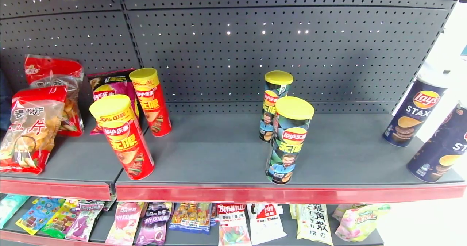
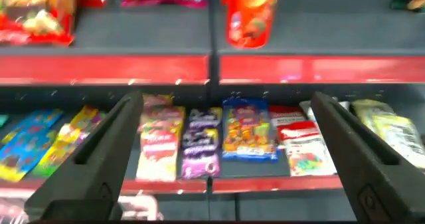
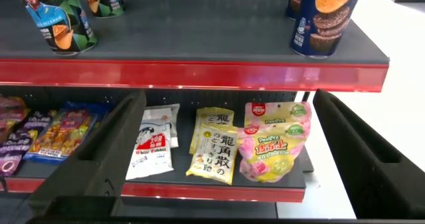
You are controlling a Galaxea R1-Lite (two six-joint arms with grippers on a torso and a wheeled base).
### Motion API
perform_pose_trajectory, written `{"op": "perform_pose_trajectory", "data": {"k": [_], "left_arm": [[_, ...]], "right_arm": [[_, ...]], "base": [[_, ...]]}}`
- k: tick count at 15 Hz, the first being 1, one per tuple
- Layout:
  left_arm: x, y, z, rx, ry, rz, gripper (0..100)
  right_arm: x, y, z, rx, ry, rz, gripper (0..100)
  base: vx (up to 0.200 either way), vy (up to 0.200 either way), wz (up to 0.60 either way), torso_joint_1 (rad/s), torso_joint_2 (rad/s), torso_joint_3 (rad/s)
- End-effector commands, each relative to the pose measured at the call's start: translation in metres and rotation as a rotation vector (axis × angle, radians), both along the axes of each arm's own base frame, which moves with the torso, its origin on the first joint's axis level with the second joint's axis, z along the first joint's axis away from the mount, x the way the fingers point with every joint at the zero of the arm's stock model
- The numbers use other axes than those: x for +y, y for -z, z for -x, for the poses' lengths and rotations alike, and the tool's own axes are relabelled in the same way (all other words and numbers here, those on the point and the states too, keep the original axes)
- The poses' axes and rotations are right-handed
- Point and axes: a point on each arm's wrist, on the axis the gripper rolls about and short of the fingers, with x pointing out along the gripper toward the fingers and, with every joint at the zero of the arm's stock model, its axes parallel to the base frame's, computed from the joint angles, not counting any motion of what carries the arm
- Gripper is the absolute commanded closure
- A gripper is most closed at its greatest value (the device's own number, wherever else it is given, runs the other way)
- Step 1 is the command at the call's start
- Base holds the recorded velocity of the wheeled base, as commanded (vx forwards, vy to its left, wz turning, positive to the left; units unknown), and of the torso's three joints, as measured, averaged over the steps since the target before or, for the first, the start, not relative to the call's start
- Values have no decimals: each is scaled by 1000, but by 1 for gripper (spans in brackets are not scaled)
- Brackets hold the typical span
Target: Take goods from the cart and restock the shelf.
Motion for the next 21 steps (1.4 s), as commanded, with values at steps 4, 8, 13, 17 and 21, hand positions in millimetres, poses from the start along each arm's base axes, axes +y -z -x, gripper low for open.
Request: {"op": "perform_pose_trajectory", "data": {"k": [4, 8, 13, 17, 21], "left_arm": [[-6, 2, 0, 12, -108, 9, 0], [-6, 2, -1, 17, -92, 1, 0], [-5, 2, 0, 9, -35, -3, 0], [-4, 3, 5, -48, 44, -16, 0], [-4, 4, 7, -82, 18, -22, 0]], "right_arm": [[1, 0, 0, 6, -26, 0, 0], [1, -1, 0, -4, -38, 6, 0], [1, 0, 0, -4, -51, 7, 0], [2, -9, 2, -45, -86, 20, 0], [4, -145, -35, -86, -179, -121, 0]], "base": [[0, 0, 0, 0, 0, 0], [0, 0, 0, 0, 0, 0], [0, 0, 0, 0, 0, 0], [0, 0, 0, 0, 0, 0], [0, 0, 0, 0, 0, 0]]}}
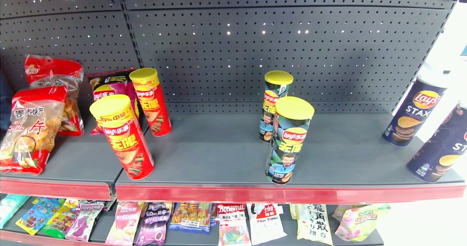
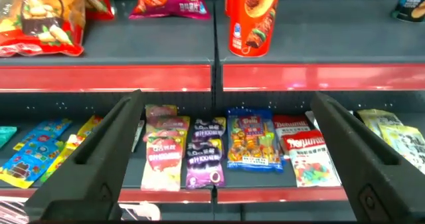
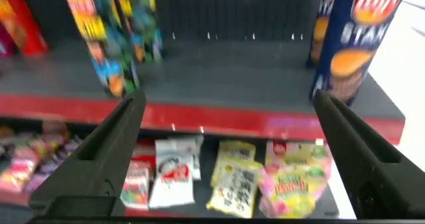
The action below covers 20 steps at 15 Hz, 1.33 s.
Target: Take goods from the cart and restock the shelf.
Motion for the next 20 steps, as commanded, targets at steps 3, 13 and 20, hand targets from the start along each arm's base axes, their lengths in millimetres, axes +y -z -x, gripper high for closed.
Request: {"op": "perform_pose_trajectory", "data": {"k": [3, 13, 20], "left_arm": [[0, 0, 1, -15, -2, 1, 0], [0, 0, 1, -15, -2, 1, 0], [0, 0, 1, -15, -2, 1, 0]], "right_arm": [[7, -75, -56, 106, -261, 145, 0], [51, -42, -164, 606, -506, 211, 0], [89, -22, -224, 734, -379, 325, 0]], "base": [[0, 0, 0, 0, 0, 0], [0, 0, 0, 0, 0, 0], [0, 0, 0, 0, 0, 0]]}}
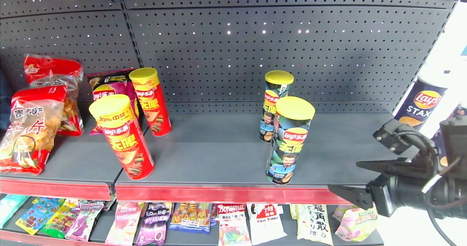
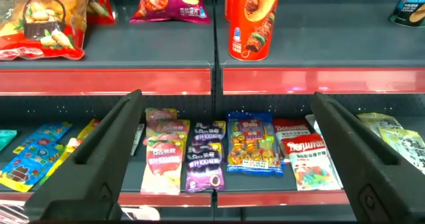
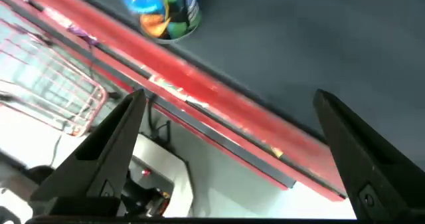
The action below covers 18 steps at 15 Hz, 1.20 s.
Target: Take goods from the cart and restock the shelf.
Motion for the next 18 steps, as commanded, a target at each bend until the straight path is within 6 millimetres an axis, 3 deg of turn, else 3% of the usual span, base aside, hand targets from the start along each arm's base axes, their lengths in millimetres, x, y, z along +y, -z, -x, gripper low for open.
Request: {"op": "perform_pose_trajectory", "data": {"k": [1, 4, 18], "left_arm": [[0, 0, 0, -1, 0, 0, 0], [0, 0, 0, -1, 0, 0, 0], [0, 0, 0, -1, -2, 0, 0]], "right_arm": [[14, 17, -26, 32, 4, 35, 0], [20, 27, -43, -21, 68, 62, 0], [26, 43, -62, 17, 53, 121, 0]], "base": [[0, 0, 0, 0, 0, 0], [0, 0, 0, 0, 0, 0], [0, 0, 0, 0, 0, 0]]}}
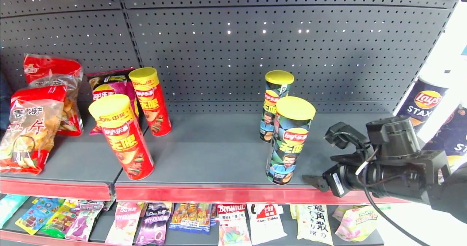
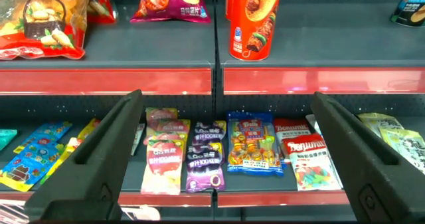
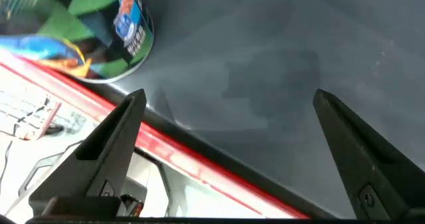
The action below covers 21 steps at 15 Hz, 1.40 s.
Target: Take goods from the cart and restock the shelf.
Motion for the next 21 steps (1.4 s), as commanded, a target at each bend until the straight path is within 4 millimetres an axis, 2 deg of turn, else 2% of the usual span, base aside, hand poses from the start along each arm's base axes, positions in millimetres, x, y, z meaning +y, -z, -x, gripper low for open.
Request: {"op": "perform_pose_trajectory", "data": {"k": [1, 11, 21], "left_arm": [[0, 0, 0, -1, 1, 0, 0], [0, 0, 0, -1, 0, 0, 0], [0, 0, 0, -1, 0, 0, 0]], "right_arm": [[3, -1, -6, -7, 0, -3, 0], [10, 2, -19, -9, 9, 7, 0], [13, 7, -23, 6, 4, 15, 0]], "base": [[0, 0, 0, 0, 0, 0], [0, 0, 0, 0, 0, 0], [0, 0, 0, 0, 0, 0]]}}
